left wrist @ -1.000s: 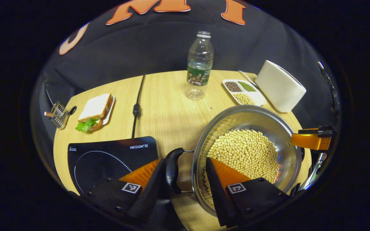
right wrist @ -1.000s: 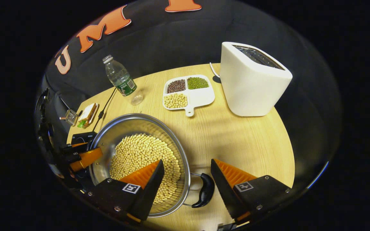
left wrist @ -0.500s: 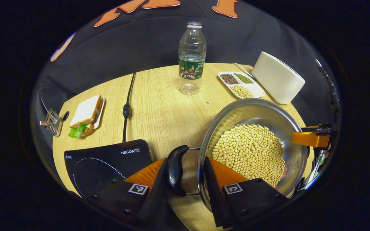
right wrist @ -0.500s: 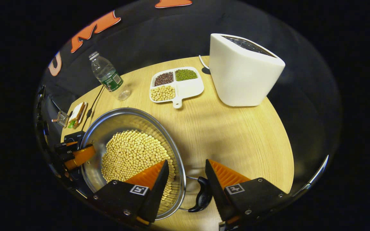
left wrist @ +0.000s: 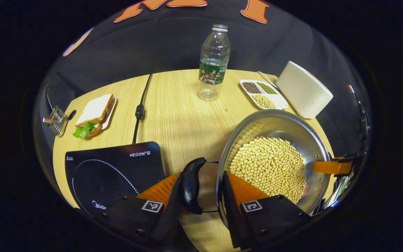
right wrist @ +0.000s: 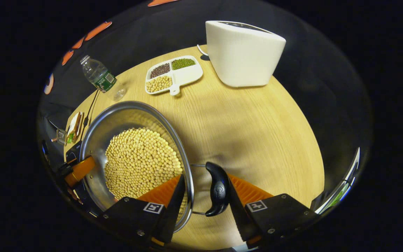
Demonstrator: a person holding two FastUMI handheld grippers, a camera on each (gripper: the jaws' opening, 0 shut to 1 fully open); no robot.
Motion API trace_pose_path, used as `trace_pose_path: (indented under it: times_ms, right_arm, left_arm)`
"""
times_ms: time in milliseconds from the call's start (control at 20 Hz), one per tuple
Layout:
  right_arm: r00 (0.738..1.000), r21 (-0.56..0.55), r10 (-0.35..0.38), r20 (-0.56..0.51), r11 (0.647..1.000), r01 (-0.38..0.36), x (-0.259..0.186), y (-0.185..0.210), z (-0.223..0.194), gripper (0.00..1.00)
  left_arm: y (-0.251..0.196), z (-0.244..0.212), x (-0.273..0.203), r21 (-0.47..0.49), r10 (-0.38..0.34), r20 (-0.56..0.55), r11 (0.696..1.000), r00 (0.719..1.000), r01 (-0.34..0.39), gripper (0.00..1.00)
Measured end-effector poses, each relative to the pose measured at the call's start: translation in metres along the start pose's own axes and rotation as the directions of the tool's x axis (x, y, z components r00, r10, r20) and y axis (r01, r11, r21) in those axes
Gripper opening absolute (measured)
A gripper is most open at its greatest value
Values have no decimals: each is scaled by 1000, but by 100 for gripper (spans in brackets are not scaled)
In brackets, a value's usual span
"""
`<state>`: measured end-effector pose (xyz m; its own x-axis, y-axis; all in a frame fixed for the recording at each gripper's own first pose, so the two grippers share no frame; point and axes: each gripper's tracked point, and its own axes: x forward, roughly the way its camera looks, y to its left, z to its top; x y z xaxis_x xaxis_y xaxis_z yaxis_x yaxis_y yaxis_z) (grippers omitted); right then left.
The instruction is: First push the handle of the pot to place it horizontally, then grasp the pot with both hands and set it on the induction cooktop.
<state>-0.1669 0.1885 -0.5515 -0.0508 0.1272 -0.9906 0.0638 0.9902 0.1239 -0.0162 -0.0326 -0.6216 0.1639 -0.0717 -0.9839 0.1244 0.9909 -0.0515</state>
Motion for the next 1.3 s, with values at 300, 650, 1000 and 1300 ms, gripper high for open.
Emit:
trace_pose_path:
  times_ms: [300, 650, 1000, 1300]
  right_arm:
    - [1000, 2, 23, 10, 1000, -23, -4, 0, 2, 55]
    - [994, -55, 61, 91, 997, -56, -46, 24, 28, 51]
    - [973, -176, 166, 159, 975, -138, -93, 92, 53, 51]
    - [956, -244, 239, 170, 950, -194, -121, 148, 53, 47]
  left_arm:
    - [-3, -8, -8, 9, 38, 1, 999, 999, -38, 64]
    - [12, 19, -51, 45, 63, 88, 997, 994, -67, 61]
    - [70, 40, -116, -48, 133, 166, 991, 977, -127, 60]
    - [116, 45, -164, -101, 193, 187, 979, 963, -177, 61]
